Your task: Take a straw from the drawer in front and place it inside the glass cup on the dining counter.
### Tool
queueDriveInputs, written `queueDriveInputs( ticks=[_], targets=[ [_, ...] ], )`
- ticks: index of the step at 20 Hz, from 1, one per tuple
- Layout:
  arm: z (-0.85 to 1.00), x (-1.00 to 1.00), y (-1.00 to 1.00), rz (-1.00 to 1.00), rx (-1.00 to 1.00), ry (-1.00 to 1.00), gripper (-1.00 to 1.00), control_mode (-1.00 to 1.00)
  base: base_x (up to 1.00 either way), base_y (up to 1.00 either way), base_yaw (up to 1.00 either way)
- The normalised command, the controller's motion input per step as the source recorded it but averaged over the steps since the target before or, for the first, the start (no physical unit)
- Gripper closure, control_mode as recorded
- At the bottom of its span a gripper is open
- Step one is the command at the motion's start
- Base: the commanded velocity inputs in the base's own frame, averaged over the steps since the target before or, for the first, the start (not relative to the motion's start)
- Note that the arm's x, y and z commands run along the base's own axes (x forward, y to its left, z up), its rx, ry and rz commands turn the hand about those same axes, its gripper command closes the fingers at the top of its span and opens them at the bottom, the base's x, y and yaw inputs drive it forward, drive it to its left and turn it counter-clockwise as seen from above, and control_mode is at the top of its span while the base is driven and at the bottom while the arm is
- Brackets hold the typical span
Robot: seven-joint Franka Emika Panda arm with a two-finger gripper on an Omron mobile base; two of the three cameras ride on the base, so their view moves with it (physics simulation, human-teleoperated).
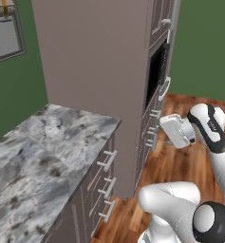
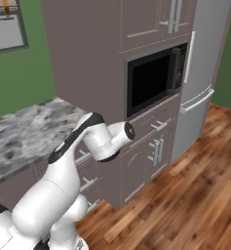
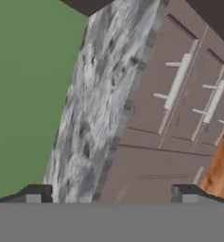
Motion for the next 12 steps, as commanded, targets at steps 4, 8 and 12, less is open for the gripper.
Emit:
queueDriveInputs(
  ticks=[4, 8, 12],
  targets=[
    [-0.73, 0.19, 0.00, 0.00, 0.35, 0.13, -1.00, -1.00, 0.00, 0.00, 0.00],
    [-0.67, 0.16, 0.00, 0.02, 0.33, 0.13, -1.00, -1.00, 0.00, 0.00, 0.00],
    [-0.58, 0.13, 0.00, 0.04, 0.30, 0.09, -1.00, -1.00, 0.00, 0.00, 0.00]
  ],
)
